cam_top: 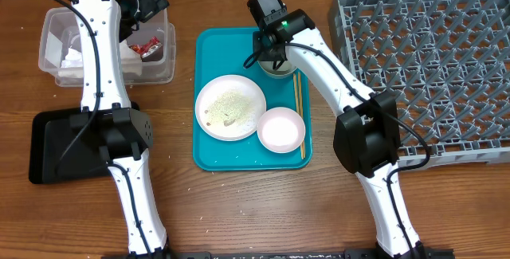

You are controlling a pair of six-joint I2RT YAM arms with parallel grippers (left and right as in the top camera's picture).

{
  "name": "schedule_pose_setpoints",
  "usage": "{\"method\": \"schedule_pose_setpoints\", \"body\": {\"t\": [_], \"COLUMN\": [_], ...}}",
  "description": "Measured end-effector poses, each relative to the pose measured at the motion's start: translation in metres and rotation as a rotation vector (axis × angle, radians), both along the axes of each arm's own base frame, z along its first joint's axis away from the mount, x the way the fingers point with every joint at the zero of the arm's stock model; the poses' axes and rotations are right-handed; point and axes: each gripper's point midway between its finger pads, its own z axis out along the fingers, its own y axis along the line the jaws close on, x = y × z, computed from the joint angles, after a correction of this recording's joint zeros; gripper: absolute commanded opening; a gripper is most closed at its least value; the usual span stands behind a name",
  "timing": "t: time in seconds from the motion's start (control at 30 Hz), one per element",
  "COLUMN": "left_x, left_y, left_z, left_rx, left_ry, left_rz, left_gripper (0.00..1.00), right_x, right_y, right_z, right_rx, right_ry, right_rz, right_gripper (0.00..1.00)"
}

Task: Sort waste into correct bins and load items into the dishwasher
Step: 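Grasp the white paper cup from the grey bowl with right gripper, then carry the cup right and place it upside down in the rack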

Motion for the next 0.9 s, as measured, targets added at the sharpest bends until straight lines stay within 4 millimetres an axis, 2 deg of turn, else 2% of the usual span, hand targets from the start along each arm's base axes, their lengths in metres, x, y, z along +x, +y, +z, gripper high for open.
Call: {"method": "schedule_pose_setpoints", "body": {"t": [0.47, 0.6, 0.67, 0.73, 0.8, 0.9], "left_x": [0.0, 0.0, 0.0, 0.0, 0.0, 0.0], "left_y": [0.0, 0.0, 0.0, 0.0, 0.0, 0.0], "left_z": [0.0, 0.0, 0.0, 0.0, 0.0, 0.0], "left_rx": [0.0, 0.0, 0.0, 0.0, 0.0, 0.0], "left_ry": [0.0, 0.0, 0.0, 0.0, 0.0, 0.0], "left_rz": [0.0, 0.0, 0.0, 0.0, 0.0, 0.0], "left_gripper": [1.0, 1.0, 1.0, 1.0, 1.0, 1.0], "right_x": [-0.001, -0.002, 0.001, 0.009, 0.021, 0.038], "right_y": [-0.003, -0.011, -0.021, -0.038, -0.063, -0.119], "right_z": [0.003, 0.013, 0.027, 0.05, 0.083, 0.138], "right_rx": [-0.014, -0.021, -0.012, 0.014, 0.053, 0.123], "right_ry": [0.004, 0.012, 0.002, -0.032, -0.091, -0.19], "right_rz": [0.0, -0.013, -0.032, -0.063, -0.109, -0.193], "right_gripper": [0.04, 0.04, 0.04, 0.04, 0.04, 0.04]}}
